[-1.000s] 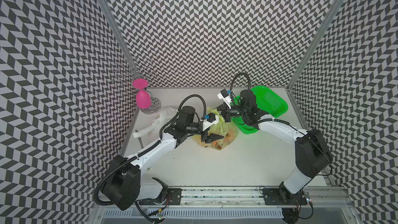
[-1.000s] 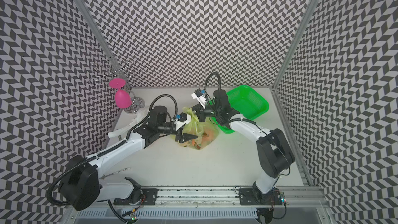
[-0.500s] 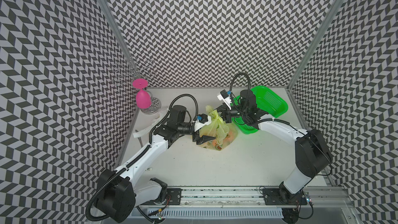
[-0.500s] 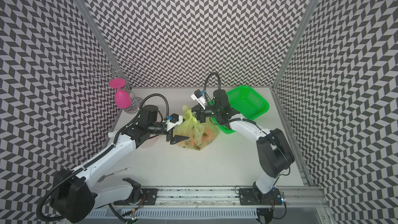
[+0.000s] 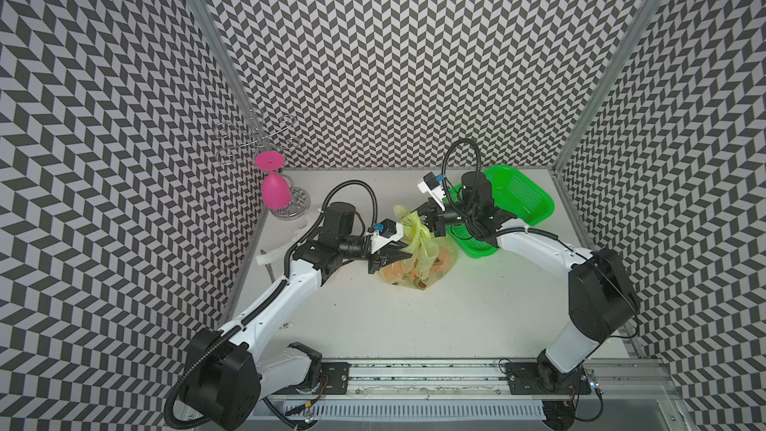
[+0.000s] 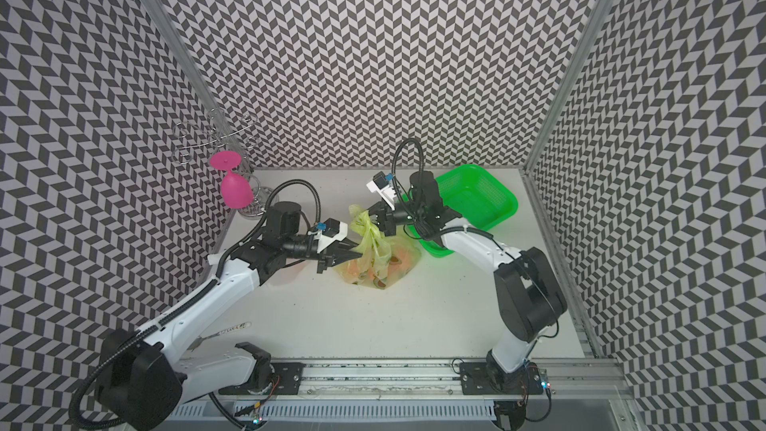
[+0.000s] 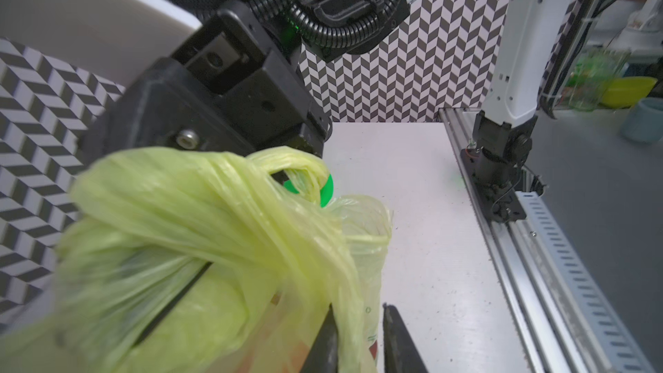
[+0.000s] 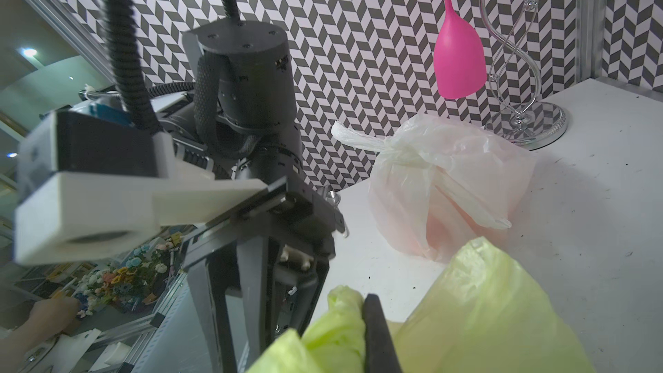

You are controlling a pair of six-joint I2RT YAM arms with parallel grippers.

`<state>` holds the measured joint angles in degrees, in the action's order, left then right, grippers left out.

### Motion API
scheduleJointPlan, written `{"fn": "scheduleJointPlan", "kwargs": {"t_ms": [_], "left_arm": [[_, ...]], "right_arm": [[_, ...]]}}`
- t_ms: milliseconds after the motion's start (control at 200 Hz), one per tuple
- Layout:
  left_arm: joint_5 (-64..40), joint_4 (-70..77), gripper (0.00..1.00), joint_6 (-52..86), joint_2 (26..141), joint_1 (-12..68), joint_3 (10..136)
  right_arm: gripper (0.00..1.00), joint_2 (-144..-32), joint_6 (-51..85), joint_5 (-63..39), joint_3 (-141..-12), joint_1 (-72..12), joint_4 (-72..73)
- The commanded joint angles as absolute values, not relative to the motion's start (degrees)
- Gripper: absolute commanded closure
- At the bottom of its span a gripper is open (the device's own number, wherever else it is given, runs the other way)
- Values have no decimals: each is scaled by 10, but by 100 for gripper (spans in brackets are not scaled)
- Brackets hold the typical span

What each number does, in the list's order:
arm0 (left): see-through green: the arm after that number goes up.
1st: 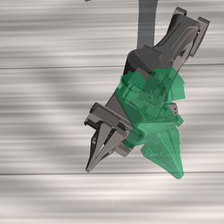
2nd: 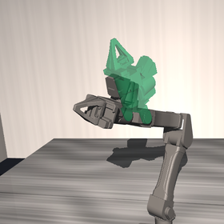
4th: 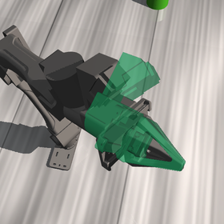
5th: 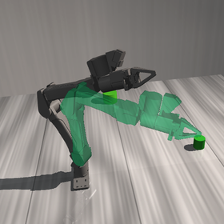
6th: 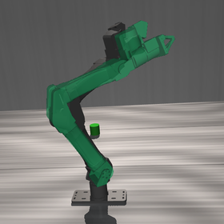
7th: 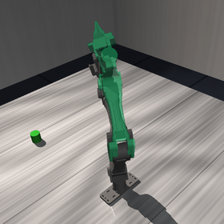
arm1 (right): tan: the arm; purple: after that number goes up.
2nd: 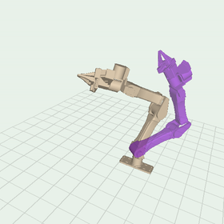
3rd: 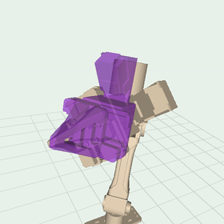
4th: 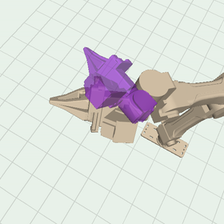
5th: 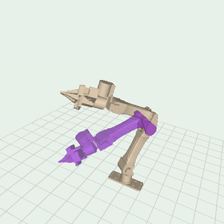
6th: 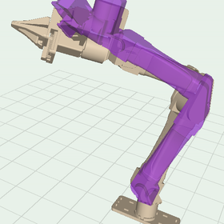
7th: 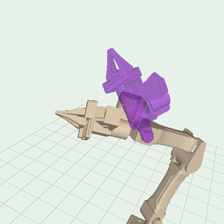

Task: Place the oranges into plastic bags & tie knots
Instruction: Tie the plastic bag at the center of the board.

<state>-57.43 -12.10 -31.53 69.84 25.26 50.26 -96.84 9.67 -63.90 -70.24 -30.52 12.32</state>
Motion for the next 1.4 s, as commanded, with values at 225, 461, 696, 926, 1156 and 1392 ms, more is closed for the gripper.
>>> {"fn": "scheduleJointPlan", "kwargs": {"t_ms": [225,461,696,926,1156,1392], "left_arm": [[-532,-46,70,-270,709,276,487],[-567,-127,44,-328,646,222,484],[-628,-208,38,-372,648,158,513],[-744,-150,48,-284,677,77,519],[-743,-53,66,-157,729,87,529],[-732,-21,60,-127,749,120,529]], "right_arm": [[100,-964,127,-644,-694,-306,182],[100,-965,110,-643,-694,-306,171],[100,-963,94,-645,-695,-306,161],[100,-960,82,-645,-699,-308,147],[100,-965,80,-642,-709,-316,139],[100,-969,75,-639,-716,-317,131]]}}
